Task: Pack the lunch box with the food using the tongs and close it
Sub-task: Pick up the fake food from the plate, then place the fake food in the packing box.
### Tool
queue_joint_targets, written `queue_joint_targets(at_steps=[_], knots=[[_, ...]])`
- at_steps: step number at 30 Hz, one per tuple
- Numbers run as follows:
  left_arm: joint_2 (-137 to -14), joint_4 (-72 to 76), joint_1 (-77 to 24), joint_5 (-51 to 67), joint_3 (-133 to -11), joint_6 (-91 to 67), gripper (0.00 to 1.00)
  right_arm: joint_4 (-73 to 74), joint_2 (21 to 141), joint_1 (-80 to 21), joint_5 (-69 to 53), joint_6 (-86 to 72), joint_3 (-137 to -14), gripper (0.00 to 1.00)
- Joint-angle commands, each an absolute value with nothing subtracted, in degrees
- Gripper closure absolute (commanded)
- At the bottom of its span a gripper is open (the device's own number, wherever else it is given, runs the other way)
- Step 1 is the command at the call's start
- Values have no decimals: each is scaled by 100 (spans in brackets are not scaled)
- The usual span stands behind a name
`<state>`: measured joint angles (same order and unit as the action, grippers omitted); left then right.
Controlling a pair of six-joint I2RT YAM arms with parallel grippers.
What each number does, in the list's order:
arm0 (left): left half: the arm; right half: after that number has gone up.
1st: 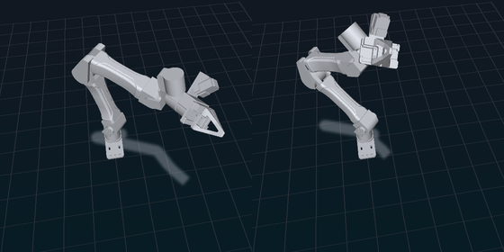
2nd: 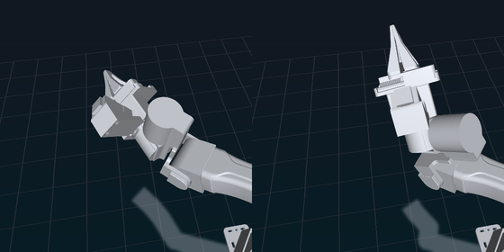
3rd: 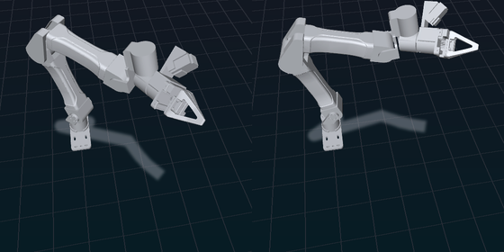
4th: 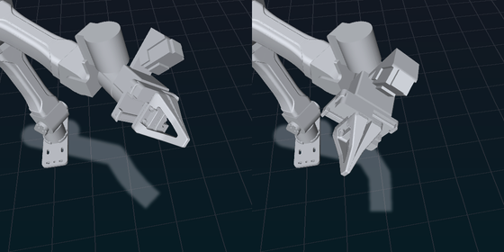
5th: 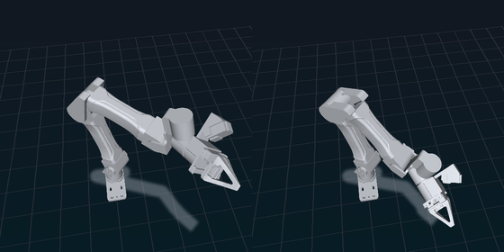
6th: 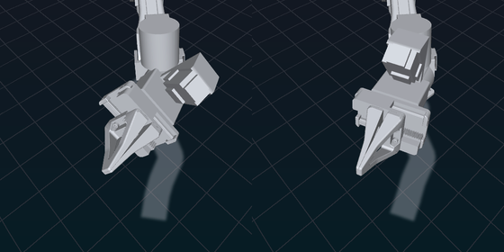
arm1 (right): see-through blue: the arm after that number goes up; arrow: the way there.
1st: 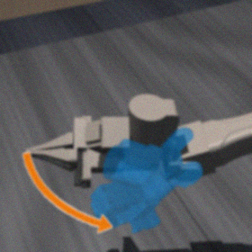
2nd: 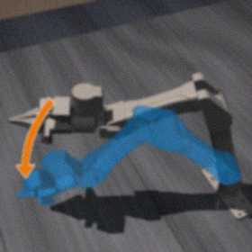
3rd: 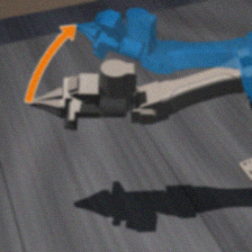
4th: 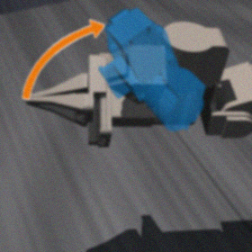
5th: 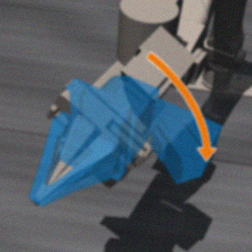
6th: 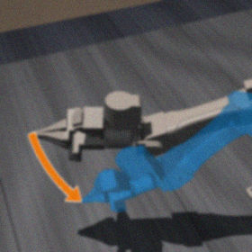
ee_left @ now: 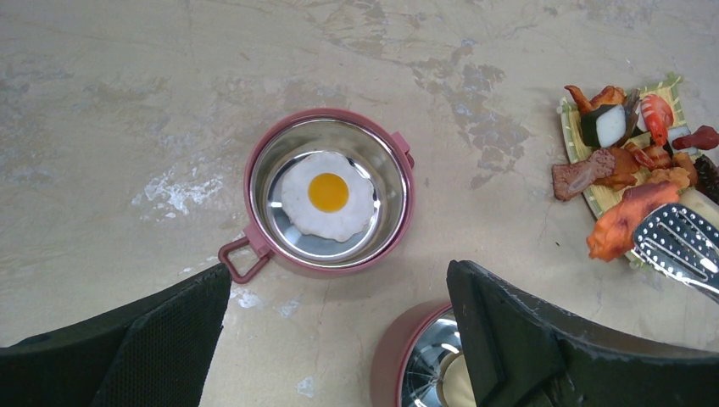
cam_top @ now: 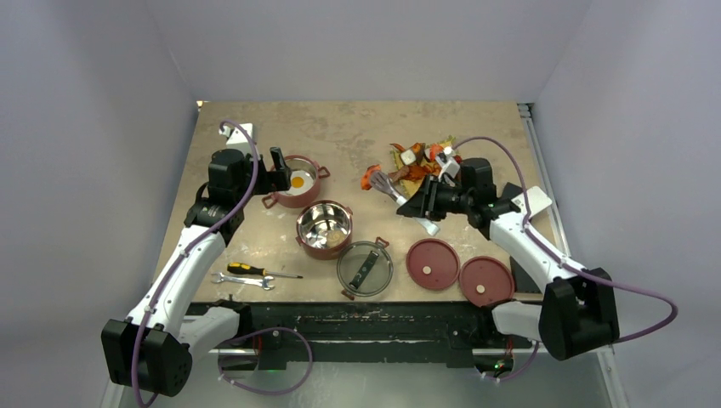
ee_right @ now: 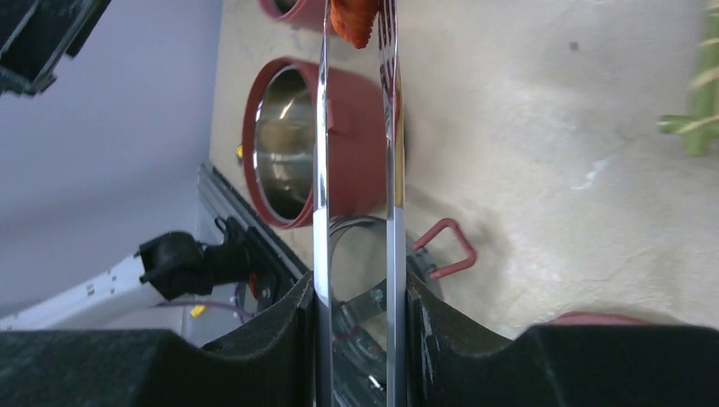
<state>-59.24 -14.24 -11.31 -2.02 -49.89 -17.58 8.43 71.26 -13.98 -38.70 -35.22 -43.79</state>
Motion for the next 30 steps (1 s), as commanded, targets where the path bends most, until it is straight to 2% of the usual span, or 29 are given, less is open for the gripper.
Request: queue_joint_targets(at_steps=[1,6,23,25,30], knots=[[-5845,-1187,-1099,-253,-4966,-1829,1,1025,6943,-1907,-4076,-3204,-4925,100],[-5804,-1187,-1099,-280,-4966,-1829,1,1345,7120,-2621,-3867,-3064,-5368,100],[-5766,-1178,-1099,-257,-4957,-1850,1,1813,7720,-3603,-3458,-2881,-5696,100],[-5774,-1178,-1099,-256,-4958,-1850,1,1775,7754,-3637,-3460,-2891,-5723,97],[-5783,-1177,-1099,-262,-4958,-1846,1,1818,7873,-3673,-3472,-2835,-5807,77]])
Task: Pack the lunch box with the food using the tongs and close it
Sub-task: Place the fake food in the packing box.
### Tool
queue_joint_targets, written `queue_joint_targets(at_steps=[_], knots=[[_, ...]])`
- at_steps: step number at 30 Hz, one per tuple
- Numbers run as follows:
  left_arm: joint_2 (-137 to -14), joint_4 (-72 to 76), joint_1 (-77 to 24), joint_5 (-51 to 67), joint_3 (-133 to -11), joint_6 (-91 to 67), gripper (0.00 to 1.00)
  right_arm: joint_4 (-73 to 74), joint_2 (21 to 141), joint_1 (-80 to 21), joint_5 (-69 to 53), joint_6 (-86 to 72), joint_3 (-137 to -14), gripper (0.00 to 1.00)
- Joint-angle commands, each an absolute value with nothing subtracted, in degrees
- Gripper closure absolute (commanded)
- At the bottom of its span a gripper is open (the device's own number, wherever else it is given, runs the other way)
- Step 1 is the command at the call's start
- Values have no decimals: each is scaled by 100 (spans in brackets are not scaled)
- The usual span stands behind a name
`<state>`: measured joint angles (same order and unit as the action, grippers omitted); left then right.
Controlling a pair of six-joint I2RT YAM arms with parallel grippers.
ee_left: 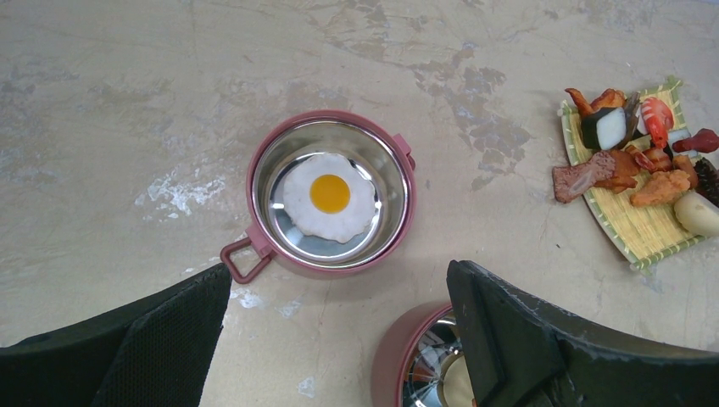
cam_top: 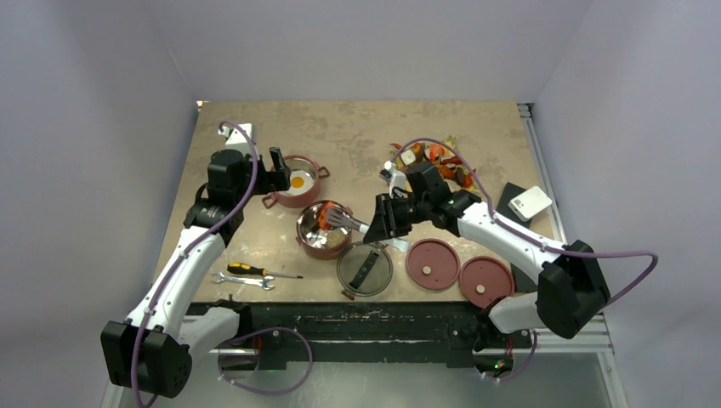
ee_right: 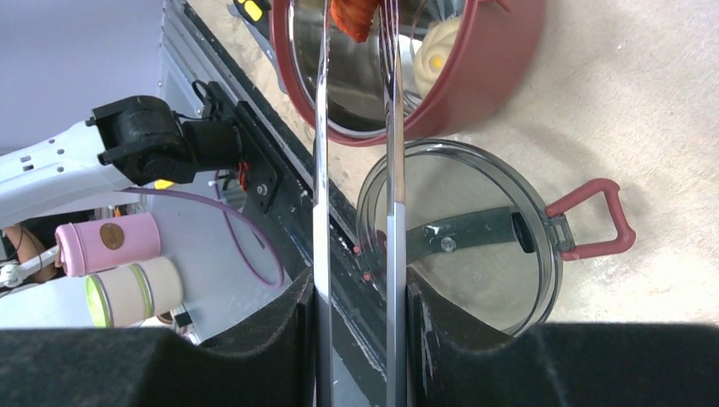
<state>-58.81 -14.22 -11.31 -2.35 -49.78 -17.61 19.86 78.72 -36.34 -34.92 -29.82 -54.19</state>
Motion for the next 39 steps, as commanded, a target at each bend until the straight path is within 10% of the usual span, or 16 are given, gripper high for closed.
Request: queue_joint_targets(at_steps=[1,16,39], knots=[[-5783,-1178,-1099,-258,-4960,-1845,1,1822,7889,-3674,-3472,-2832,-5809,74],[-5794,-1172,-1099,-231,-4961,-1850,1,1829,8007,-3678,-3607,-2734,-5889,56],[-5652,-1153,-1099,-383,-4927,-1846,1,2324,7055,-2224,-3088,-3054,-5886,62]])
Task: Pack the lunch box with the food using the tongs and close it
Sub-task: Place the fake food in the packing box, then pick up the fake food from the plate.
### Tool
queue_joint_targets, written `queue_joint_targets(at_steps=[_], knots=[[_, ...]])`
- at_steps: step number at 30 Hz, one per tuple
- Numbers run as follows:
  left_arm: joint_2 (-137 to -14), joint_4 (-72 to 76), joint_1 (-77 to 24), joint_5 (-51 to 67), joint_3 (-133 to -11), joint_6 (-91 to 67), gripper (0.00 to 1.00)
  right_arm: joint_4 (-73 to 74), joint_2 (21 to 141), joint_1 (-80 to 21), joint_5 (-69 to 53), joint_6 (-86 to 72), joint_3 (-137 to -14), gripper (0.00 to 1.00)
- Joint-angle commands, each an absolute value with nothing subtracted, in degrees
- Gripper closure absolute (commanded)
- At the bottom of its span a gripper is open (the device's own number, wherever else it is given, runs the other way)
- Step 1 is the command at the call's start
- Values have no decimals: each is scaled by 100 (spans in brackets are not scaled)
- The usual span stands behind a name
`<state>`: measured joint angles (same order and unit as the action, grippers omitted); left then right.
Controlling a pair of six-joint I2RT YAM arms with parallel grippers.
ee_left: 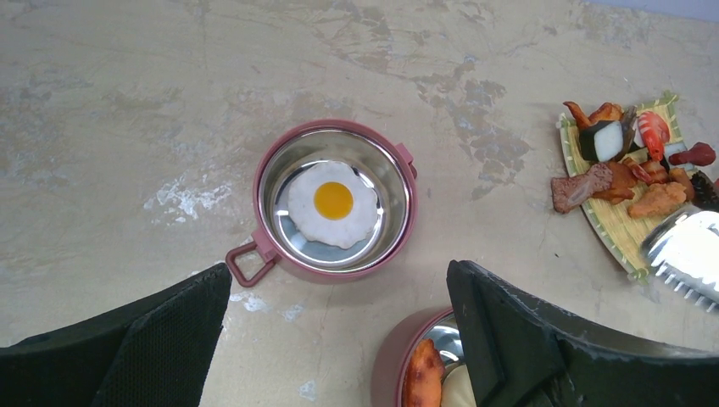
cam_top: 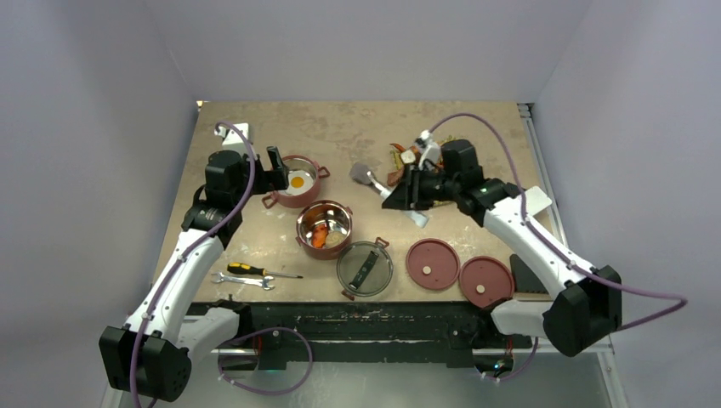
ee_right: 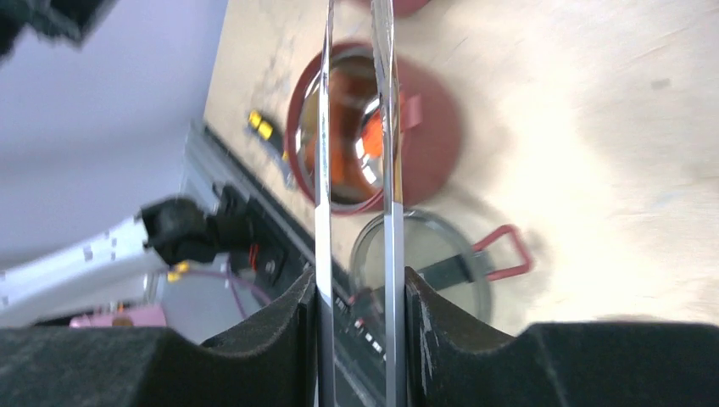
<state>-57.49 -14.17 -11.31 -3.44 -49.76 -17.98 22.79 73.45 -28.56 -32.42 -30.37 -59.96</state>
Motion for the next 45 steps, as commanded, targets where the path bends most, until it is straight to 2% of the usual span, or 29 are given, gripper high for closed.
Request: queue_joint_targets(at_steps=[1,6,11,45], knots=[[-5656,-1152,-1099,-384,-4924,-1859,1,2331,7019,-2042,-3085,-3048,-5791,62],[-5643,-1143,-1099,-374,-4922,-1848,1,1893,6884,-1217,-3338,-3226,-5003,61],[-5661,-1144,-1099,-363,-4923,-1852,1,1527,7040,-871,-3445,-3283,-4518,60],[-5714,-1178,-1099,-387,-4960,-1824,1,-293,8527,-799,-3085,-3905,-4204,59]])
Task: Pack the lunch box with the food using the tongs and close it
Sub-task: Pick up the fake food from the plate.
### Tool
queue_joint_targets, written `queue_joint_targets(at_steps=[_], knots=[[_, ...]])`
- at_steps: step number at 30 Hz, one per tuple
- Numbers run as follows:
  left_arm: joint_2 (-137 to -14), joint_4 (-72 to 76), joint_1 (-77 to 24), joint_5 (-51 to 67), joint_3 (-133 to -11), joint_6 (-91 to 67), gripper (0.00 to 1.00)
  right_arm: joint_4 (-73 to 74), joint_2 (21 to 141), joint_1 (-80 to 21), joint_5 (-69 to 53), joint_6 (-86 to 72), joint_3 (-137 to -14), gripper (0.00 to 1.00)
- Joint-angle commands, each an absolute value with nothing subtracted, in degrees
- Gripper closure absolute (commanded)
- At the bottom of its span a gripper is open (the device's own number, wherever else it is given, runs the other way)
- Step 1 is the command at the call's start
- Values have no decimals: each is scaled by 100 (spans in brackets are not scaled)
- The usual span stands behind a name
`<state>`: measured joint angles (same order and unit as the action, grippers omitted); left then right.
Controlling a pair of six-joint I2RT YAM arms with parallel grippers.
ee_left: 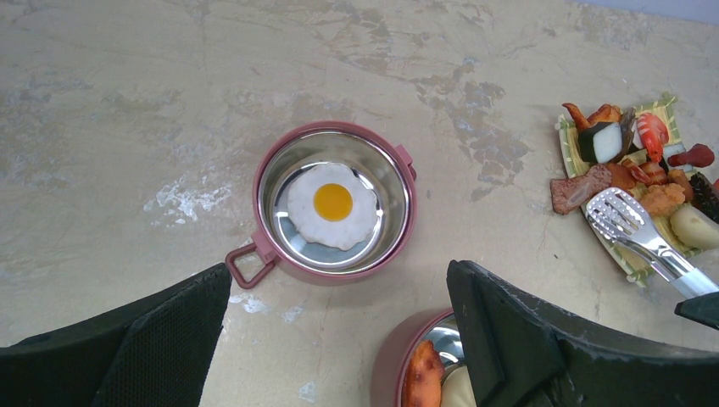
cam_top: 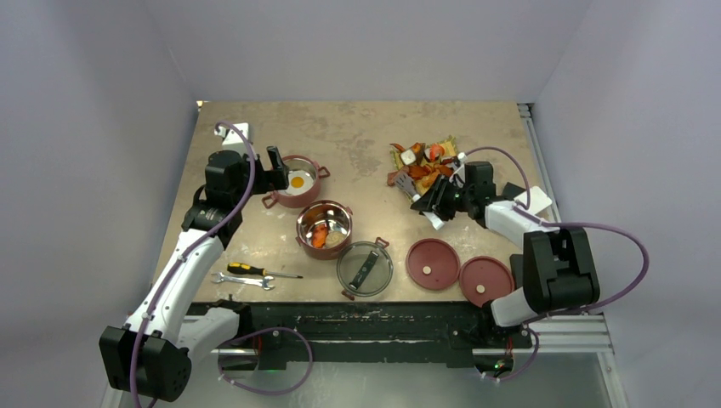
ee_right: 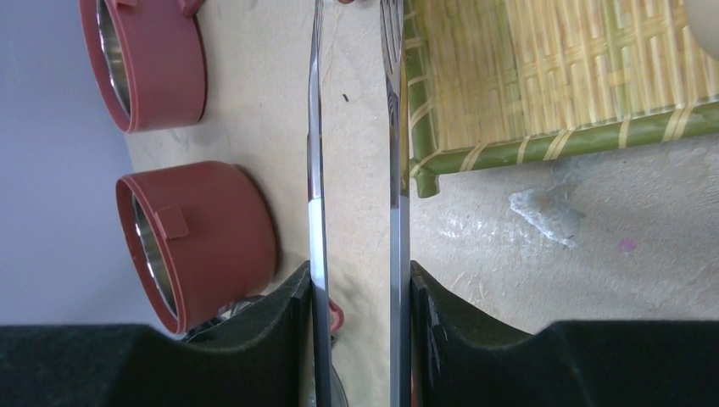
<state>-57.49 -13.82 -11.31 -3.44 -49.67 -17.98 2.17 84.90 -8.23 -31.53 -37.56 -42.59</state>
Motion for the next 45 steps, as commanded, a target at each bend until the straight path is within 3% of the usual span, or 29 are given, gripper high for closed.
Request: queue_joint_targets(at_steps=[1,22,45], knots=[[-5713,-1178,-1099,-387,-4962,-1825,1,-315,8550,-797,-3081,-3918,-4212,59],[-5730,-1195,-1099,-417,-4972,-1802,1,-1007,9086,-800,-3151,-4077,-4197,60],[-5740,-1187,-1099,-373,-4969,-1811,1,-992,8835,-816,-3371,-4173,-3968,60]])
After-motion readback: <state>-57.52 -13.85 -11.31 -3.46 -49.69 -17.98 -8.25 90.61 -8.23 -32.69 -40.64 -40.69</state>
